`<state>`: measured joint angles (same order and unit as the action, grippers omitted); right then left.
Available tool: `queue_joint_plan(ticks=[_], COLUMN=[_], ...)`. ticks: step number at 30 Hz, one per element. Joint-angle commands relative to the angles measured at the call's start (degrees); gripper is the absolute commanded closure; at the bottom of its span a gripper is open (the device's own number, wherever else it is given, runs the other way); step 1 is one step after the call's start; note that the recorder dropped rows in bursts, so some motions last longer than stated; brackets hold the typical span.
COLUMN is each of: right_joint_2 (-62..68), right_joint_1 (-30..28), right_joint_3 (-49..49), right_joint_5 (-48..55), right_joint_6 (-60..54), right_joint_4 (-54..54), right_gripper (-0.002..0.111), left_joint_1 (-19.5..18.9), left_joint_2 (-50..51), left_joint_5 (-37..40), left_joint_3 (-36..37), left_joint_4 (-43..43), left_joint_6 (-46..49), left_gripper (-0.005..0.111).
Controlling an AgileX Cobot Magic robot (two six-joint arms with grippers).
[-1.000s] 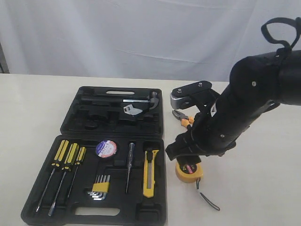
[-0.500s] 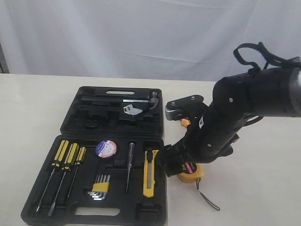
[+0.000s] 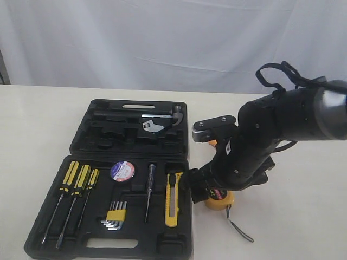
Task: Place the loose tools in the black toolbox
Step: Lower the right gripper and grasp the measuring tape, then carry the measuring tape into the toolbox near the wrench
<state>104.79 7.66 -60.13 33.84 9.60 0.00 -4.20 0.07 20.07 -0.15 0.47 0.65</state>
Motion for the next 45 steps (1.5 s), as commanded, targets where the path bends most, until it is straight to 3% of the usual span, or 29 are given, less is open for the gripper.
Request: queue_joint_plan(ticks=[1,10,24,31,41,45], right_joint_2=[0.3,2.8,6.3,6.3,6.3,6.3], right_joint_1=[-0.2,-3.6,-3.6,-3.6,-3.6,-3.6], right_joint_3=[0.2,-2.4,-3.1,-3.1,-3.1,-3.1], right_joint_5=[-2.6,-1.9,-0.3,0.1,0.4,0.5], right_joint_6=[1.5,1.3,-2.8,-3.2,-5.0,-5.0], right_joint_4=[-0.9,-1.4,1.4,1.8,2.1,2.1], right_gripper=[0.016,0.016,0.017,0.048,0.056,0.079], left_joint_1=[0.3,0.3,0.3,0.3,0.3,0.3], left_joint_2=[-0.1,-0.1,-0.1,-0.1,-0.1,-0.1], left_joint_5=[-0.5,-0.5,-0.5,-0.5,-0.5,-0.5], left_joint_3=[0.1,0.1,0.1,0.1,0.1,0.1], left_joint_4=[-0.5,-0.5,-0.5,-0.5,-0.5,-0.5], left_joint_6=[-0.2,-0.2,-0.2,-0.2,-0.2,-0.2], left_gripper=[0.107,0.107,0.107,0.107,0.107,0.107])
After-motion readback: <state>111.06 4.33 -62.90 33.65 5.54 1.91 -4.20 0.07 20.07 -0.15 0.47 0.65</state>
